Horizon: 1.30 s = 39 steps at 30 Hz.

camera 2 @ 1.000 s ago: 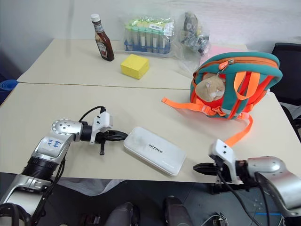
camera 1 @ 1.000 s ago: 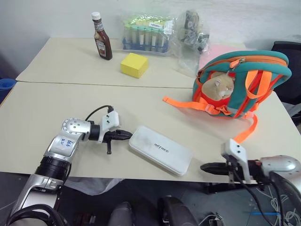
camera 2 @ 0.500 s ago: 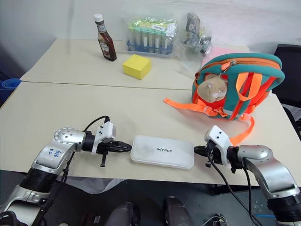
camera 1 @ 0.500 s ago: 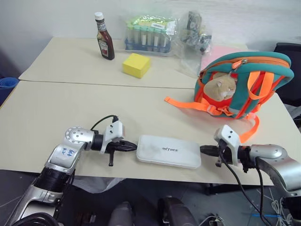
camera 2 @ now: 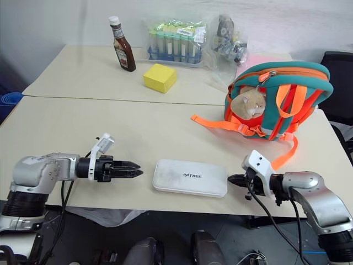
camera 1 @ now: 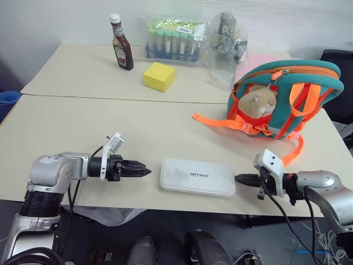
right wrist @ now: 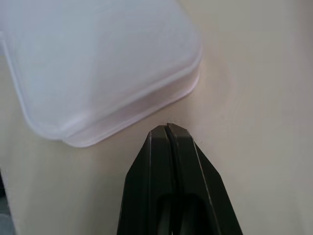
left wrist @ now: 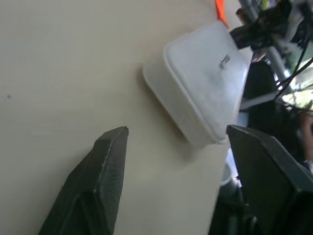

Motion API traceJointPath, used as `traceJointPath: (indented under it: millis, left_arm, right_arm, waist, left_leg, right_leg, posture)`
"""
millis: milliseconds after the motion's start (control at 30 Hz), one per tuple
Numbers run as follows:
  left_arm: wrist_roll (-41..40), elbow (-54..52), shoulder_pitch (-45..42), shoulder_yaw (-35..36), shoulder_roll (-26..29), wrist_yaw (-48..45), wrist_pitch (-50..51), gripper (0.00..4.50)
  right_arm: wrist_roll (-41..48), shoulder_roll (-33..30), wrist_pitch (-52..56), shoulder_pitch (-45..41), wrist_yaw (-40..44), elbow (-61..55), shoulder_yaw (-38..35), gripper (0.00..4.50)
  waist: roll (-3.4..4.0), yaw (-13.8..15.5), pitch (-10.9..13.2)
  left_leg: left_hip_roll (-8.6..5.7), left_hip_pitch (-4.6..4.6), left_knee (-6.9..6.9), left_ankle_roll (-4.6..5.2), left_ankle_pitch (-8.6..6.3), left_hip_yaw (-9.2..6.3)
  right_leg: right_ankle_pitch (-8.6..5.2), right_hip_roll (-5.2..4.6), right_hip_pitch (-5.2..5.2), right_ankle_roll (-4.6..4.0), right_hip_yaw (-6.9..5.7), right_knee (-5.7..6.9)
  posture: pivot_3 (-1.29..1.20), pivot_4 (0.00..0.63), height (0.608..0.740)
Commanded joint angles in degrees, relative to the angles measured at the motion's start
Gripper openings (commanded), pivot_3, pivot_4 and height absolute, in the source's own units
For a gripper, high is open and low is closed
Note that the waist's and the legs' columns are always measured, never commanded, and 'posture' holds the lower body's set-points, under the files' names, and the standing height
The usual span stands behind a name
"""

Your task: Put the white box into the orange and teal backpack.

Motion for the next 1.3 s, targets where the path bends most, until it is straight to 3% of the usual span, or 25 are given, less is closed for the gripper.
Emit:
traceJointPath:
  millis: [33, 200, 267, 533, 633, 900, 1000, 1200, 1300]
  left_arm:
    - [-2.07, -0.01, -2.62, 1.29, -2.25, 4.54, 6.11, 4.49]
    - [0.91, 0.19, -3.48, -6.62, -2.65, 6.71, 4.69, 4.49]
    - [0.96, 3.01, -5.61, -9.35, -5.16, 7.08, 4.89, 4.49]
    - [-0.13, 10.16, -12.4, -9.33, -15.53, 10.2, 7.16, 4.49]
    - [-1.39, 12.88, -14.7, -5.73, -17.43, 10.81, 8.22, 3.94]
    - [-6.5, 10.6, -14.44, -3.3, -13.05, 6.39, 10.65, 1.53]
    - [-8.92, 7.84, -13.08, -0.47, -12.57, 6.91, 12.87, 1.24]
    - [-13.28, 2.44, -10.91, 9.87, -12.34, 9.99, 16.71, 1.24]
    - [-15.48, 1.69, -10.93, 15.29, -11.06, 10.75, 16.78, 1.24]
  right_arm:
    - [0.64, -0.94, -1.67, 0.88, 1.98, -2.58, -1.17, 0.0]
    - [-0.7, 1.71, -2.02, 0.08, -0.18, -2.42, 0.7, 0.0]
    - [-1.15, 3.11, -2.05, -0.28, -0.98, -2.37, 1.82, 0.0]
    - [-1.87, 5.18, -1.87, -0.35, -2.35, -2.29, 2.4, 0.0]
    - [-2.25, 5.33, -2.12, 0.46, -3.12, -2.54, 2.14, 0.0]
    - [-2.1, 5.6, -2.8, 3.45, -6.92, -3.51, -1.53, 0.0]
    - [0.6, 5.28, -0.42, 4.74, -9.15, -4.88, -7.8, 0.56]
    - [12.53, 3.8, 8.69, 2.87, -10.23, 2.34, -29.07, 2.6]
    - [14.37, 0.68, 10.14, -1.89, -9.65, 11.61, -34.34, 3.56]
  waist:
    - [0.0, 0.16, 0.0]
    - [0.0, -0.01, -0.01]
    - [0.02, 0.04, -0.02]
    - [-0.03, 0.3, -0.06]
    - [-0.03, 0.17, -0.06]
    - [-0.04, 0.09, -0.05]
    - [-0.03, 0.11, -0.05]
    - [-0.03, 0.15, -0.04]
    - [0.0, -0.03, -0.03]
  left_leg:
    - [0.0, 0.0, 0.01, 0.0, 0.0, -0.01]
    - [-0.01, -0.01, 0.05, -0.03, 0.01, -0.03]
    - [-0.01, 0.06, 0.03, -0.06, 0.02, -0.02]
    - [-0.1, 0.35, 0.03, -0.04, 0.01, -0.03]
    - [-0.09, 0.36, 0.03, -0.06, 0.02, -0.02]
    - [-0.05, 0.33, 0.0, -0.13, 0.04, -0.02]
    - [-0.05, 0.33, 0.01, -0.14, 0.04, -0.02]
    - [-0.05, 0.26, 0.01, -0.13, 0.04, -0.03]
    - [-0.06, 0.3, 0.0, -0.13, 0.04, 0.01]
  right_leg:
    - [0.0, 0.0, 0.0, 0.0, 0.0, 0.0]
    - [0.0, 0.0, -0.01, 0.0, -0.02, 0.02]
    - [0.0, 0.0, 0.03, 0.0, -0.01, 0.03]
    - [0.0, -0.06, 0.37, 0.0, 0.0, -0.03]
    - [0.0, -0.05, 0.35, 0.0, 0.0, 0.01]
    - [0.0, -0.01, 0.27, 0.0, 0.0, 0.04]
    - [0.0, -0.03, 0.28, 0.0, 0.01, 0.04]
    - [0.0, -0.04, 0.23, 0.0, 0.0, 0.03]
    - [0.0, -0.03, 0.24, 0.0, 0.01, 0.03]
  posture:
    - [0.0, 0.15, 0.74]
    - [0.0, 0.15, 0.74]
    - [0.0, 0.15, 0.74]
    - [0.0, 0.15, 0.74]
    - [0.0, 0.15, 0.74]
    - [0.0, 0.15, 0.74]
    - [0.0, 0.15, 0.74]
    - [0.0, 0.15, 0.74]
    - [0.0, 0.15, 0.74]
